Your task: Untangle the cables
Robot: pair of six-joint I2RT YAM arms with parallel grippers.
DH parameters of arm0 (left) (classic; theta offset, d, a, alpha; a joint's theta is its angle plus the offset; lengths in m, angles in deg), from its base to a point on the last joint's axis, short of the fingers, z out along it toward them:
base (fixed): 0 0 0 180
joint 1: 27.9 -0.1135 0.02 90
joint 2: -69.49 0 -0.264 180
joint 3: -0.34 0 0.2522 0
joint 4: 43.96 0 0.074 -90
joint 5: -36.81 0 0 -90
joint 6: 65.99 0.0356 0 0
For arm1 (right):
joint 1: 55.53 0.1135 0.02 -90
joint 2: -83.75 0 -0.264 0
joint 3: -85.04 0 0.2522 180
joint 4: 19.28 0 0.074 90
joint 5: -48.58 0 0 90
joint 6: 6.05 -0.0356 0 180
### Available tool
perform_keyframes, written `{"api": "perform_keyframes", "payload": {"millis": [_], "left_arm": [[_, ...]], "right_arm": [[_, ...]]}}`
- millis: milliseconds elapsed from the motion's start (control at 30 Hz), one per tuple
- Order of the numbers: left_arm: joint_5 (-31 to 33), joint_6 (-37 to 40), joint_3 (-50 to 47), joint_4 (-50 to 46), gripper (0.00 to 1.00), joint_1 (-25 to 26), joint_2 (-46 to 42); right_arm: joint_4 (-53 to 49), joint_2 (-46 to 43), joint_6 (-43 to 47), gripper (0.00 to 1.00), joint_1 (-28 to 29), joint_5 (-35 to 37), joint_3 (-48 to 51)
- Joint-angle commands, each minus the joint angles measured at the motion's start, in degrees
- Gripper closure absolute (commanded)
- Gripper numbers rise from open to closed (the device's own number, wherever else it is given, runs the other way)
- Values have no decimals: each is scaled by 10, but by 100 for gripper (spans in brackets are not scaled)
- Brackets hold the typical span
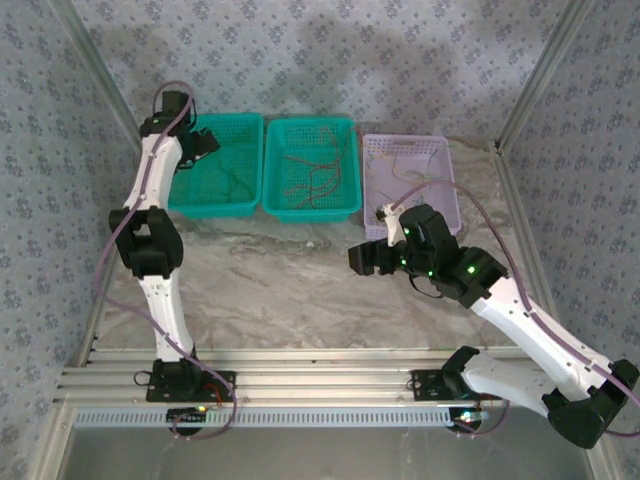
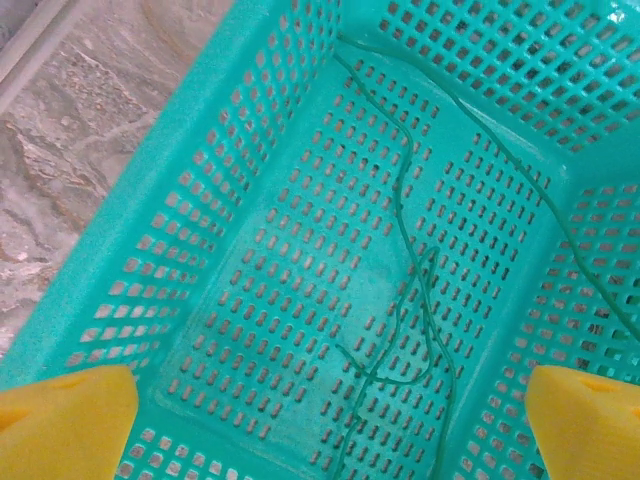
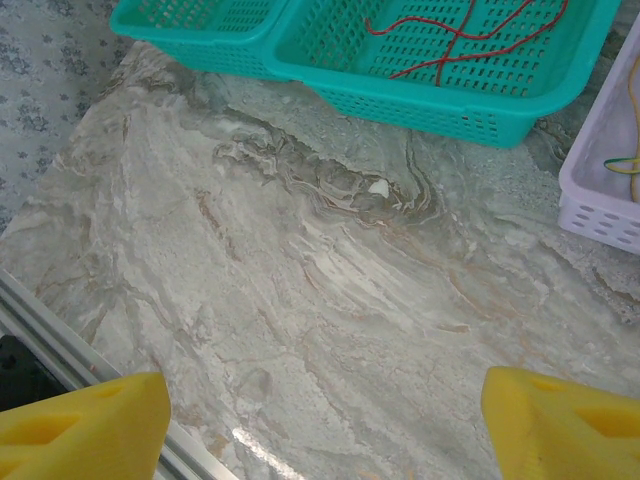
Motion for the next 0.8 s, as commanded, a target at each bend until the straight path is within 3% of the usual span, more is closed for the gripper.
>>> {"api": "perform_keyframes", "payload": {"millis": [0,233,433,600,700,767], "left_arm": [[-3,-5,76,-72,0,-11,7],[86,15,341,-292,0,-5,127],[104,37,267,-281,0,-9,108],[33,77,209,-253,0,-8,100],[86,84,208,-269,0,-3,107],[39,93,197,-268,1,-7,102]], "right_arm": [[6,2,3,17,-2,-10,1],[6,11,4,17,1,-18,-9],[6,22,7,17,3,-24,-20],[6,34,8,17,10,-30,-33],[6,39,13,16,16,-31,-40],[7,41,16,17,18,-33,-44]]}}
